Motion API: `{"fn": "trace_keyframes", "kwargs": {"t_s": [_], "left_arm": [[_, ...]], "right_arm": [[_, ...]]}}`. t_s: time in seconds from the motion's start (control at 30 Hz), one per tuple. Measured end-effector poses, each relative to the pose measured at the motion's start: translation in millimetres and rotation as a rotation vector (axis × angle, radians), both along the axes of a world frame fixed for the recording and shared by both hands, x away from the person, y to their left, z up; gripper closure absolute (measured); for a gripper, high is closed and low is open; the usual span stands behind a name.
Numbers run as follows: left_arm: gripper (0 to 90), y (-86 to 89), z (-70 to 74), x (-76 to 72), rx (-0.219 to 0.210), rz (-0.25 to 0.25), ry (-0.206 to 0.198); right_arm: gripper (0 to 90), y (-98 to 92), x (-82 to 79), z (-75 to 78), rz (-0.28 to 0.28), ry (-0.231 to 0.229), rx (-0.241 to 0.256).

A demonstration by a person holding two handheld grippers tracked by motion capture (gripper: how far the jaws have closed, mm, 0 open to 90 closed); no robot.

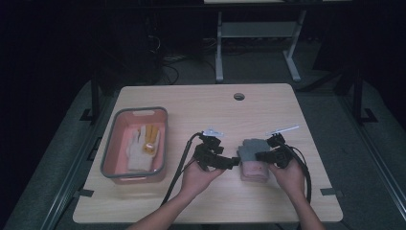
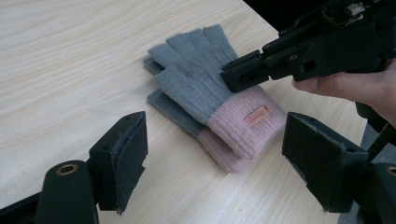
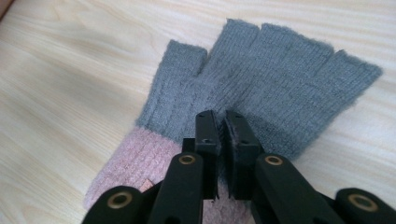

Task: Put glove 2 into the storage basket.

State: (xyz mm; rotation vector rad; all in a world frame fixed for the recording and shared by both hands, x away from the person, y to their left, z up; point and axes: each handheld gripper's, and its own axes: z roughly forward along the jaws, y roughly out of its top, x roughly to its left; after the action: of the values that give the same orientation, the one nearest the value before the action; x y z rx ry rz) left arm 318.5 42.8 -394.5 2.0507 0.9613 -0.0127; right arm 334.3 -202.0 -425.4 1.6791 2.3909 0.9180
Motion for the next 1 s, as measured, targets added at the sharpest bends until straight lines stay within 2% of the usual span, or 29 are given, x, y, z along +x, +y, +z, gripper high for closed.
{"fn": "trace_keyframes", "kwargs": {"t_s": [0.17, 0.23, 0.3, 0.4, 0.63, 0.87, 1.0], "left_arm": [[24.2, -5.7, -9.2, 0.5, 0.018, 0.005, 0.032], [25.9, -7.6, -13.7, 1.2, 0.010, 0.005, 0.055], [27.0, -10.9, -17.1, 0.9, 0.027, 0.002, 0.060], [27.0, -15.7, -21.0, 0.5, 0.028, 0.012, 0.071], [28.7, -29.1, -35.9, 1.9, -0.003, 0.024, 0.138], [30.8, -36.6, -49.3, 8.4, -0.037, 0.043, 0.211], [33.0, -42.0, -56.9, 8.3, -0.025, 0.051, 0.245]], "right_arm": [[73.3, -6.7, -1.0, -3.7, -0.026, 0.013, 0.050], [69.8, -11.3, -1.8, -1.0, -0.033, -0.005, 0.056], [66.4, -17.1, -2.1, 1.4, -0.035, -0.008, 0.078], [61.9, -26.8, -2.8, 1.9, -0.049, -0.006, 0.106], [52.0, -44.8, -5.7, -6.1, -0.056, 0.007, 0.162], [48.6, -54.5, -8.5, -16.0, -0.074, 0.026, 0.208], [47.6, -55.9, -9.3, -22.4, -0.082, 0.034, 0.253]]}}
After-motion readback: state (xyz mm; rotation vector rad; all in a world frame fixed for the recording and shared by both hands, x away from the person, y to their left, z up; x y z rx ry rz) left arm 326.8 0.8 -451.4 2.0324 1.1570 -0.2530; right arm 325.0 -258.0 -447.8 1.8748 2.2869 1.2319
